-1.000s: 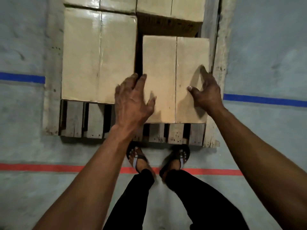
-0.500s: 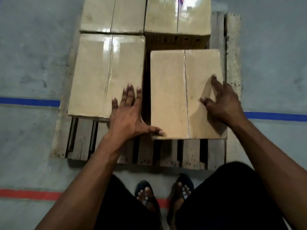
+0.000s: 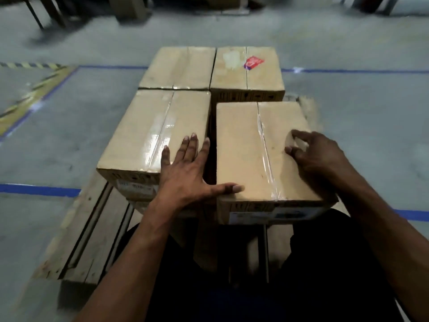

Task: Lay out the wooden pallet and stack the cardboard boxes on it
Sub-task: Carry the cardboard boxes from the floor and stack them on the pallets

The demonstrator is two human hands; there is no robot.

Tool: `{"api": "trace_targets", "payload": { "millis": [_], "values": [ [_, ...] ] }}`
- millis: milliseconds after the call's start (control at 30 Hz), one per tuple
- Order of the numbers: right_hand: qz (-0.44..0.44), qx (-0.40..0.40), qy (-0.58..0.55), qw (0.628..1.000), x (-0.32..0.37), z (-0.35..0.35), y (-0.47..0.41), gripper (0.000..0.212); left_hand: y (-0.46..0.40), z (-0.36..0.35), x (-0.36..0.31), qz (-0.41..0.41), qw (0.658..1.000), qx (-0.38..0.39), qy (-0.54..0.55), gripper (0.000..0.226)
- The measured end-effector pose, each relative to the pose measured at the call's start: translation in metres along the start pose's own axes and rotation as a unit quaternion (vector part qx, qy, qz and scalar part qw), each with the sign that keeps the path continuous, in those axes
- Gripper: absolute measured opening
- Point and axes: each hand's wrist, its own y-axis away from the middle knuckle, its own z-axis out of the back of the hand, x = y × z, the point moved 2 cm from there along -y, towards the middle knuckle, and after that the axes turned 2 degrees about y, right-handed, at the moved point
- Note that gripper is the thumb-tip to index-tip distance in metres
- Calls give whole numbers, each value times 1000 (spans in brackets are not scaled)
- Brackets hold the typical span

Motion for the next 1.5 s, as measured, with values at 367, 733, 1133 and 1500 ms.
{"api": "trace_targets", "payload": {
  "millis": [367, 733, 1133, 1500],
  "values": [
    [128, 131, 190, 965, -13, -11, 51, 128, 6, 19, 16, -102, 993, 50, 12, 166],
    [118, 81, 179, 973, 13, -21, 34, 119, -2, 9, 26, -114, 993, 3, 4, 132],
    [98, 76, 159, 979, 29, -25, 36, 119, -5, 13, 30, -129, 991, -24, 19, 120],
    [107, 81, 138, 981, 28, -24, 30, 120, -5, 13, 31, -143, 989, -39, -1, 106]
  ]
}}
